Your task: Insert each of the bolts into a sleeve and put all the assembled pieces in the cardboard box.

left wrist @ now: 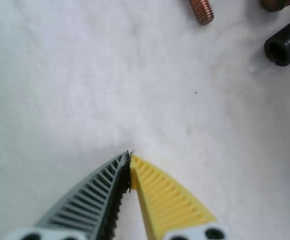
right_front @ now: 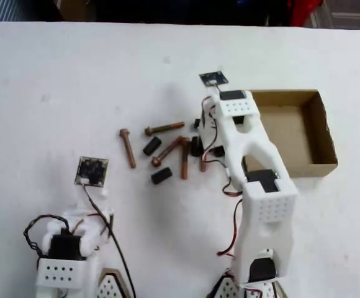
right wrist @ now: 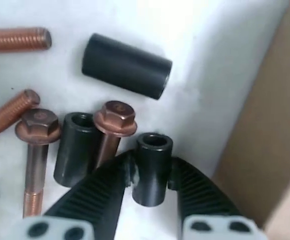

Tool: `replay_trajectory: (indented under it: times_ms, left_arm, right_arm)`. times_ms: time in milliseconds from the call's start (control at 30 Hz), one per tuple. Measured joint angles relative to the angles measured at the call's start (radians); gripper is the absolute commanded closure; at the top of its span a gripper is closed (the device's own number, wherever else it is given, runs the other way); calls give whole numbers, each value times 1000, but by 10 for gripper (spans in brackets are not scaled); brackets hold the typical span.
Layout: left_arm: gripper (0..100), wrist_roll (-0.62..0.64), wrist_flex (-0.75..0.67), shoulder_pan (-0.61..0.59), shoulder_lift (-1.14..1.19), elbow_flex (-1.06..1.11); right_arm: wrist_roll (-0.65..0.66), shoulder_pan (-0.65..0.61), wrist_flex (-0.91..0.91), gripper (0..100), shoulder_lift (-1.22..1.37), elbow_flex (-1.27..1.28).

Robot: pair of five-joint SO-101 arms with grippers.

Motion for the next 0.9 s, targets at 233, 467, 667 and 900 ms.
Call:
replay_trajectory:
  times_ms: [233,467,667,900]
  left_arm:
    - [977,0,0,0,0,0]
    - [977,0,0,0,0,0]
    - [977,0,0,0,0,0]
    - [977,0,0,0,0,0]
  right_arm:
    - [0,2,28,983,8,-18]
    - [98,3,40,983,12,-29]
    - [167,2,103,983,-48,-26]
    - [173,-2,175,983,-192,-26]
